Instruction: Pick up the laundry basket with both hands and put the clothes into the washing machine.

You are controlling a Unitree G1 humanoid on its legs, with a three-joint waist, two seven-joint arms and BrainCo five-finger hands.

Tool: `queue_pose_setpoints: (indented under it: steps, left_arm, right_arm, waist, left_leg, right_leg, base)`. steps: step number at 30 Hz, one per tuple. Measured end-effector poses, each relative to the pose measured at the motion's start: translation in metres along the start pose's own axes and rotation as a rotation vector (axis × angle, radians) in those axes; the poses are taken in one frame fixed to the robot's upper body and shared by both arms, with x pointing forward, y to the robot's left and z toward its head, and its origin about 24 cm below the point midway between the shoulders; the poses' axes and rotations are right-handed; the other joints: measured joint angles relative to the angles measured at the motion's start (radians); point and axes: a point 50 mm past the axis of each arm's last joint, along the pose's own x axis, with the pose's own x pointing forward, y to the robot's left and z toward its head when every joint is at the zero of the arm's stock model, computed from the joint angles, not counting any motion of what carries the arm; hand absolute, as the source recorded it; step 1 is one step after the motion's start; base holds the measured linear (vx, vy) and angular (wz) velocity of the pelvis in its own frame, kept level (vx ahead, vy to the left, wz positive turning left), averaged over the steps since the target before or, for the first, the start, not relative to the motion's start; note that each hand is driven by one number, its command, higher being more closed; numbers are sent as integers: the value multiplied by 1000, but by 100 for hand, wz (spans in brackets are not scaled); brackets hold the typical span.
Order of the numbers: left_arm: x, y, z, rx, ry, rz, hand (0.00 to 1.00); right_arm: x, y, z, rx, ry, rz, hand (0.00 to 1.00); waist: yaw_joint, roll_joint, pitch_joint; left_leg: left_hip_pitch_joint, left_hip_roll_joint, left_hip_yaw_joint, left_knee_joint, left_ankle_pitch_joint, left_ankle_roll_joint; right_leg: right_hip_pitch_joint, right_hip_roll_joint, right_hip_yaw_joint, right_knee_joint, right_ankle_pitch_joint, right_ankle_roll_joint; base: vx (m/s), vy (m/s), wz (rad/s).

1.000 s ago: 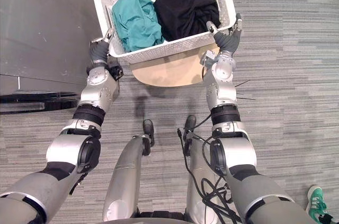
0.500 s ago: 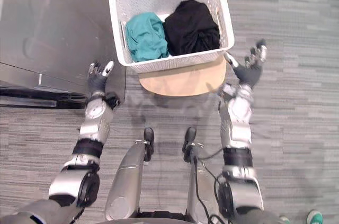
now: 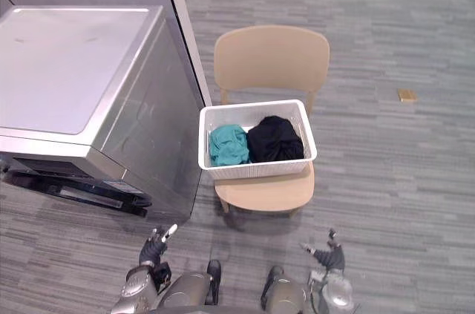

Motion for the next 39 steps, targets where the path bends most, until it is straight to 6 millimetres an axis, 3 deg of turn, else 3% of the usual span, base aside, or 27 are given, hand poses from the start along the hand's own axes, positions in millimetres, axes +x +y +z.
queue_pose_setpoints:
  steps: [3,6,8,9,10,12,13,14,15,16,17,18,19,20,21,22,23,24,25,27,28,30,33,36,39]
  left_arm:
    - [-6,19,-21,50,92,47,0]
    - [-4,21,-19,98,87,42,0]
    - [-3,20,-16,104,79,40,0]
    - [-2,19,-16,102,76,39,0]
    - [-2,20,-15,103,76,41,0]
    - [-3,24,-16,113,83,51,0]
    - [-3,27,-18,122,90,64,0]
    - [-4,27,-19,129,92,69,0]
    - [-4,25,-22,142,105,69,0]
    - [-4,22,-24,158,114,58,0]
    - [-3,21,-22,174,112,52,0]
    - [0,28,-16,207,99,58,0]
    - [1,30,-14,217,97,60,0]
    - [3,28,-11,243,88,44,0]
    - [4,26,-10,269,83,34,0]
    - [3,26,-11,283,86,30,0]
    - [1,25,-14,301,95,21,0]
    - [2,26,-13,316,92,19,0]
    - [2,29,-13,329,96,23,0]
    - [1,30,-15,329,105,25,0]
    - [2,29,-13,338,100,20,0]
    - [4,25,-11,352,90,7,0]
    - [7,13,-4,344,60,-10,0]
    - [8,12,-3,341,55,-12,0]
    - [9,6,0,339,42,-25,0]
  right_arm:
    - [-3,0,-22,-22,99,19,0]
    - [-2,3,-26,-13,130,35,0]
    - [3,7,-24,2,145,38,0]
    - [8,10,-19,2,139,40,0]
    - [10,10,-15,0,133,39,0]
    - [15,9,-8,-10,116,30,0]
    - [16,9,-5,-32,108,36,0]
    - [17,8,-3,-44,101,37,0]
    - [19,4,-1,-71,92,37,0]
    - [20,0,1,-82,94,31,0]
    - [20,6,0,-75,106,42,0]
    - [15,19,-11,-77,146,81,0]
    - [13,23,-15,-78,162,92,0]
    - [10,26,-20,-79,183,102,0]
    - [10,28,-20,-84,189,117,0]
    - [13,32,-13,-90,170,130,0]
    - [16,40,-7,-97,149,154,0]
    - [16,46,-3,-105,137,171,0]
    - [17,57,3,-123,114,206,0]
    - [19,68,14,-156,75,246,0]
    - [20,73,23,-175,35,264,0]
    - [20,80,34,-209,-23,289,0]
    - [19,101,59,-249,-124,361,0]
    - [12,128,84,-273,-233,439,0]
    - [8,144,109,-278,-329,464,0]
  waist:
    - [-1,-13,-26]
    - [-1,-20,-28]
    - [-3,-27,-27]
    - [-2,-25,-26]
    - [-3,-25,-25]
    - [-12,-34,-21]
    - [-26,-37,-22]
    - [-29,-35,-23]
    - [-45,-15,-33]
    - [-55,6,-46]
    - [-53,-17,-44]
    - [-53,-59,-45]
    - [-54,-58,-43]
    - [-53,-76,-49]
    - [-50,-63,-40]
    - [-48,-43,-27]
    - [-52,-20,-13]
    - [-53,-25,-13]
    - [-49,-27,-6]
    - [-49,-34,-2]
    - [-53,-36,-1]
    - [-55,-45,7]
    - [-46,-16,18]
    - [-45,-16,19]
    - [-20,-18,21]
  left_leg:
    - [32,-3,-44,-36,16,-4]
    - [13,-22,-112,-44,50,-2]
    - [-30,-32,-83,-62,97,-8]
    - [-52,-11,43,-31,79,10]
    - [-62,2,98,-9,66,23]
    - [-74,76,257,116,30,75]
    - [-58,140,328,166,23,78]
    - [-52,163,352,164,24,75]
    - [-35,205,370,124,31,43]
    - [-29,193,340,49,18,-39]
    - [-30,159,337,34,32,-27]
    - [-42,92,308,5,49,-3]
    - [-62,71,282,22,43,6]
    - [-90,41,249,69,17,40]
    - [-97,7,214,115,-19,73]
    - [-83,-7,189,129,-42,85]
    - [-67,-18,163,122,-48,97]
    - [-57,-24,147,114,-47,102]
    - [-39,-37,118,90,-41,110]
    - [-25,-53,91,62,-38,111]
    - [-27,-69,65,55,-29,105]
    - [-36,-91,28,64,-23,95]
    - [-63,-92,-31,45,14,72]
    - [-58,-76,-70,-10,59,61]
    - [-43,-61,-74,-45,76,40]
  right_leg:
    - [64,8,-38,-47,8,8]
    - [92,-4,-114,-67,15,13]
    - [79,-37,-181,-77,33,7]
    - [73,-45,-210,-82,45,3]
    - [72,-53,-219,-81,49,4]
    - [80,-91,-247,-65,57,14]
    - [89,-123,-254,-66,73,40]
    - [92,-134,-258,-69,81,53]
    - [91,-148,-276,-83,107,82]
    - [89,-159,-295,-106,137,111]
    - [93,-179,-296,-128,156,111]
    - [111,-200,-301,-169,178,114]
    - [118,-214,-310,-175,189,123]
    - [131,-254,-330,-140,196,123]
    - [135,-311,-313,-40,201,102]
    - [113,-331,-251,59,198,-21]
    - [65,-319,-139,167,152,-51]
    - [42,-285,-65,213,110,-20]
    - [12,-198,38,246,37,36]
    - [-13,-96,103,195,-10,69]
    - [-26,-54,130,149,-17,68]
    - [-16,-41,150,109,-41,47]
    - [-3,-34,91,82,-53,41]
    - [26,-5,47,13,-31,25]
    - [63,18,33,-53,-5,23]
  base:
    - [43,-42,41]
    - [-12,-17,75]
    - [-90,54,81]
    - [-89,84,60]
    - [-56,114,51]
    - [-16,113,47]
    - [-34,197,38]
    - [-57,251,45]
    - [-91,360,50]
    - [-64,421,56]
    - [-36,472,72]
    - [20,414,69]
    - [27,301,103]
    - [9,431,119]
    - [-8,430,119]
    - [-23,450,97]
    - [-13,216,59]
    - [-8,140,66]
    - [16,55,57]
    - [40,-5,64]
    - [50,-43,79]
    - [30,-54,85]
    - [106,-107,65]
    - [169,-126,44]
    - [123,-79,13]
